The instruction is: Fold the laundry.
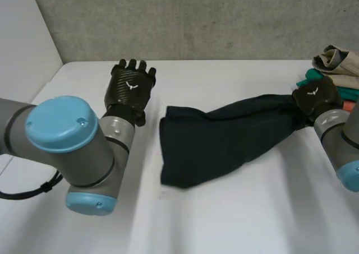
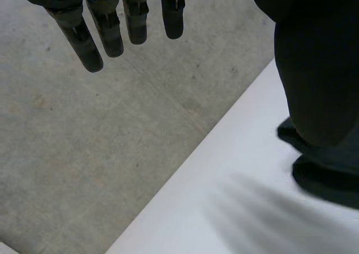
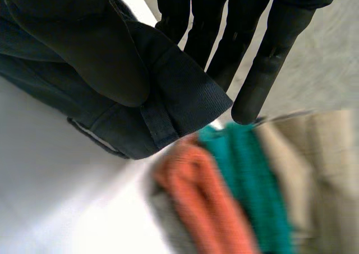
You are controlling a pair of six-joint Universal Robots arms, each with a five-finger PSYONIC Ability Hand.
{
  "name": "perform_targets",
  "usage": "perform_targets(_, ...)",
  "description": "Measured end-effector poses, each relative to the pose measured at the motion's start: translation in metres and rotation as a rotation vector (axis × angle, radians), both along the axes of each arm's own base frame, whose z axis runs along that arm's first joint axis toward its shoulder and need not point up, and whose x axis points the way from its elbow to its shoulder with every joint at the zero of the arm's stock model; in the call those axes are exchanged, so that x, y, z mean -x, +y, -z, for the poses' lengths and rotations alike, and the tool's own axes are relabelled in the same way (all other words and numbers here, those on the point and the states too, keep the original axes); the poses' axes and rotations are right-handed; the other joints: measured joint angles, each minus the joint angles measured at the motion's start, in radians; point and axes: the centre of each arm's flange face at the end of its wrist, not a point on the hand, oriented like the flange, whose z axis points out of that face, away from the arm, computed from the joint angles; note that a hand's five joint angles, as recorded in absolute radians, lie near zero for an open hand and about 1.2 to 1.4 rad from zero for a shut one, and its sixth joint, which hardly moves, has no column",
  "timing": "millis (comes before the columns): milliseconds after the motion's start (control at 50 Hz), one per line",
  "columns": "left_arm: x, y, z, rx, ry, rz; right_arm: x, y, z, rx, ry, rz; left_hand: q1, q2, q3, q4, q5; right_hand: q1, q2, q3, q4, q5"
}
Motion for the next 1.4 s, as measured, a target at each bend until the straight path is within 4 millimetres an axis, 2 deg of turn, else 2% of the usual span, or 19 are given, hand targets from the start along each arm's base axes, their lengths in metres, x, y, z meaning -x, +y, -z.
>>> perform_targets(120,-0.006,0.006,-0.005,-0.002,0.014,-0.003,-0.034,0.01,-0.013,0.124,0.102,-0.141,0.0,0.0,0.0,0.0,0.0,0.0,0.0,0.002,0.0,0.007)
perform_targets(140,-0.007,0.007,-0.006,-0.006,0.019,-0.004,-0.056,0.019,-0.014,0.165,0.106,-0.233,0.0,0.0,0.0,0.0,0.0,0.0,0.0,0.011,0.001,0.009)
perform_targets(180,-0.009,0.008,-0.006,-0.01,0.027,-0.005,-0.08,0.032,-0.012,0.198,0.099,-0.344,0.0,0.0,0.0,0.0,0.0,0.0,0.001,0.015,0.001,0.009)
perform_targets(280,-0.014,0.01,-0.008,-0.021,0.051,-0.01,-0.141,0.093,0.015,0.195,0.082,-0.74,0.0,0.0,0.0,0.0,0.0,0.0,0.007,0.019,0.001,0.012)
perform_targets(340,-0.016,0.01,-0.01,-0.022,0.063,-0.016,-0.156,0.121,0.032,0.17,0.089,-0.896,0.0,0.0,0.0,0.0,0.0,0.0,0.006,0.019,0.001,0.012)
perform_targets(380,-0.017,0.009,-0.011,-0.022,0.068,-0.019,-0.16,0.13,0.038,0.158,0.093,-0.94,0.0,0.0,0.0,0.0,0.0,0.0,-0.025,-0.021,-0.038,-0.001)
perform_targets(400,-0.018,0.008,-0.011,-0.021,0.071,-0.021,-0.161,0.136,0.042,0.146,0.094,-0.972,0.0,0.0,0.0,0.0,0.0,-0.064,-0.113,-0.112,-0.128,-0.076)
perform_targets(440,-0.019,0.007,-0.013,-0.016,0.076,-0.025,-0.162,0.142,0.045,0.126,0.086,-0.998,0.0,0.0,0.0,0.0,0.0,-0.391,-0.453,-0.429,-0.46,-0.416)
perform_targets(460,-0.019,0.006,-0.014,-0.014,0.078,-0.026,-0.161,0.142,0.045,0.122,0.082,-1.0,0.0,0.0,0.0,0.0,0.001,-0.449,-0.513,-0.466,-0.5,-0.457)
perform_targets(500,-0.019,0.004,-0.016,-0.006,0.084,-0.028,-0.157,0.138,0.036,0.107,0.038,-0.98,0.0,0.0,0.0,0.0,0.0,-0.771,-0.841,-0.813,-0.852,-0.8)
perform_targets(520,-0.018,0.003,-0.018,-0.001,0.088,-0.028,-0.153,0.132,0.028,0.098,0.0,-0.955,0.0,0.0,0.0,0.0,0.0,-0.835,-0.923,-0.91,-0.941,-0.883)
perform_targets(540,-0.018,0.003,-0.019,0.001,0.09,-0.027,-0.152,0.131,0.026,0.096,-0.008,-0.95,0.0,0.0,0.0,0.0,0.0,-0.842,-0.931,-0.917,-0.946,-0.888)
perform_targets(600,-0.014,-0.001,-0.027,0.024,0.112,-0.022,-0.135,0.109,-0.003,0.055,-0.173,-0.851,0.0,0.0,0.0,0.0,0.0,-0.858,-0.966,-0.967,-0.989,-0.927)
perform_targets(700,-0.001,-0.005,-0.04,0.044,0.176,0.022,-0.107,0.077,-0.04,-0.066,-0.52,-0.706,0.0,0.0,0.0,0.0,0.0,-0.858,-0.966,-0.969,-0.991,-0.927)
perform_targets(840,0.037,0.003,-0.031,-0.037,0.236,0.167,-0.083,0.05,-0.055,-0.237,-0.772,-0.565,0.0,0.0,0.0,0.0,0.0,-0.858,-0.966,-0.969,-0.991,-0.927)
perform_targets(980,0.061,0.008,0.003,-0.194,0.171,0.209,-0.082,0.029,-0.035,-0.413,-0.765,-0.448,0.0,0.0,0.0,0.0,0.0,-0.858,-0.967,-0.969,-0.991,-0.927)
perform_targets(1160,0.055,0.018,0.048,-0.383,0.016,0.073,-0.095,0.004,-0.004,-0.582,-0.697,-0.385,0.0,0.0,0.0,0.0,0.0,-0.858,-0.967,-0.969,-0.991,-0.927)
perform_targets(1240,0.053,0.028,0.058,-0.413,-0.026,0.042,-0.102,0.002,0.01,-0.623,-0.665,-0.385,0.0,0.0,0.0,0.0,0.0,-0.858,-0.966,-0.969,-0.991,-0.927)
perform_targets(1400,0.047,0.038,0.079,-0.46,-0.094,0.019,-0.106,0.008,0.054,-0.669,-0.476,-0.354,0.0,0.0,0.0,0.0,0.0,-0.859,-0.992,-0.969,-0.991,-0.927)
